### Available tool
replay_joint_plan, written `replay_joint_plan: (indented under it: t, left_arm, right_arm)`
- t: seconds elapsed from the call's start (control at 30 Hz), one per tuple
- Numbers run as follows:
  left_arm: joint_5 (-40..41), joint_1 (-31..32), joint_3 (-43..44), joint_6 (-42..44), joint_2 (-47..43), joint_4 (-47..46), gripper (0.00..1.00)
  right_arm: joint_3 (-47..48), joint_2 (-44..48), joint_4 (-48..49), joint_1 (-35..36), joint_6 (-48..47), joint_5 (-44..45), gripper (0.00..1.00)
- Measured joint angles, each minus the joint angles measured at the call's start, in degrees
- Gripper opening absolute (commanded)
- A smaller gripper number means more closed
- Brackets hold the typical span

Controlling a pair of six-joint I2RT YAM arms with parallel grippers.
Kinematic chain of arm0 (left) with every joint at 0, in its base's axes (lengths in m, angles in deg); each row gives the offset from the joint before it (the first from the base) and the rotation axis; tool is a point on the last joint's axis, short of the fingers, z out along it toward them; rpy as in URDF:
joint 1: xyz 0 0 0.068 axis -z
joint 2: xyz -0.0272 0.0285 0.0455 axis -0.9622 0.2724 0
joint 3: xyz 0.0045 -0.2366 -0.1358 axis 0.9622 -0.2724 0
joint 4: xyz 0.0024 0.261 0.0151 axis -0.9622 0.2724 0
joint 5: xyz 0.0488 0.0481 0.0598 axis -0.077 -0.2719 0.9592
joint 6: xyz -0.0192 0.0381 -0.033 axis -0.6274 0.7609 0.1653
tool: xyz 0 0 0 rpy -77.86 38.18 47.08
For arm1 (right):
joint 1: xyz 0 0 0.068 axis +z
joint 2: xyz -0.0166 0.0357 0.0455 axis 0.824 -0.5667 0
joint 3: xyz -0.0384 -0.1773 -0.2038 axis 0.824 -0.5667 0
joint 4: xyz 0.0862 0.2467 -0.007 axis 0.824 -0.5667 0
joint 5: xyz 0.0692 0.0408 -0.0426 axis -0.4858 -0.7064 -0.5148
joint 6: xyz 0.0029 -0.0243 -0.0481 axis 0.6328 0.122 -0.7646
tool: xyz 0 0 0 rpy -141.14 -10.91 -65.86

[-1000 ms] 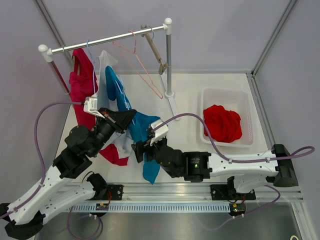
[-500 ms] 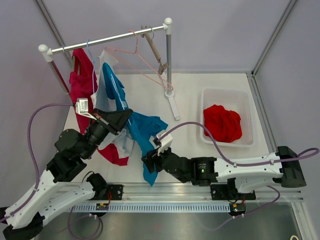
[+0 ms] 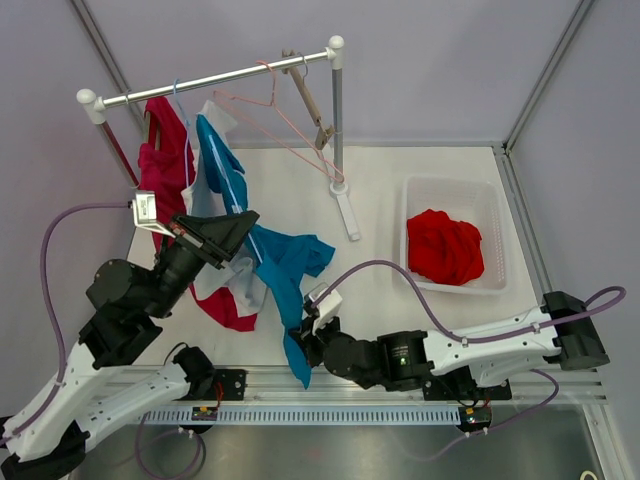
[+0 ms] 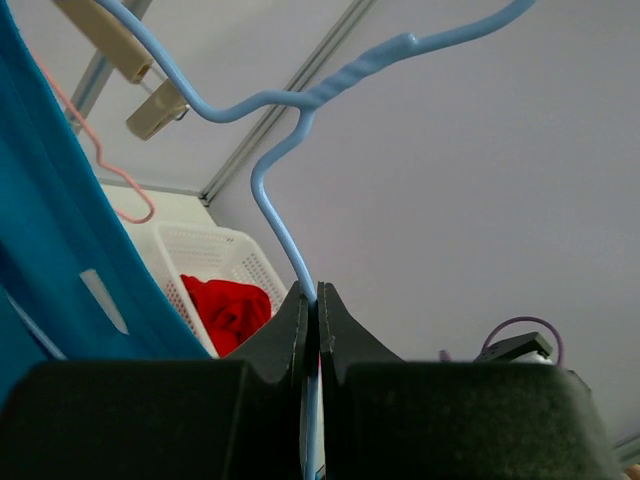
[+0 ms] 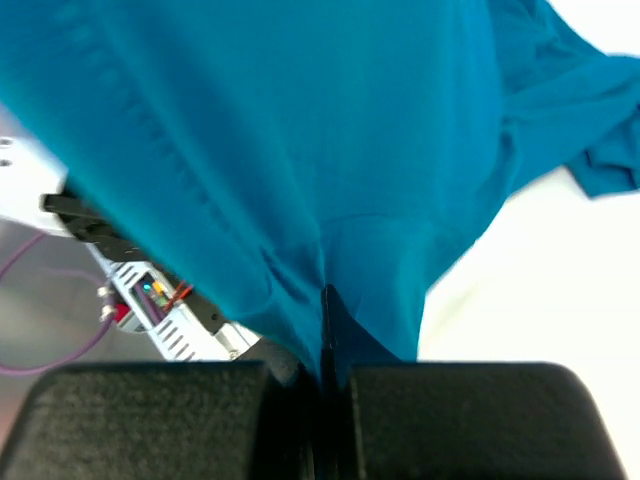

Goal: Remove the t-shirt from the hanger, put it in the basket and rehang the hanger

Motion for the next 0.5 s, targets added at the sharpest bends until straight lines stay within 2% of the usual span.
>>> replay_joint_plan:
  t: [0.23,0.5]
  left_arm:
    - [-3.23,0.00,5.44,-0.07,2.56,0.02,0.00]
    - [-4.87,0.00,8.11,-1.03,0.83,0.39,0.00]
  right_arm:
    - [-2.05,-2.51,-0.09,2.01,5.05,5.92,0.00]
    - [-2.91,-2.43,-1.51,2.40,6.91,10.93,0.00]
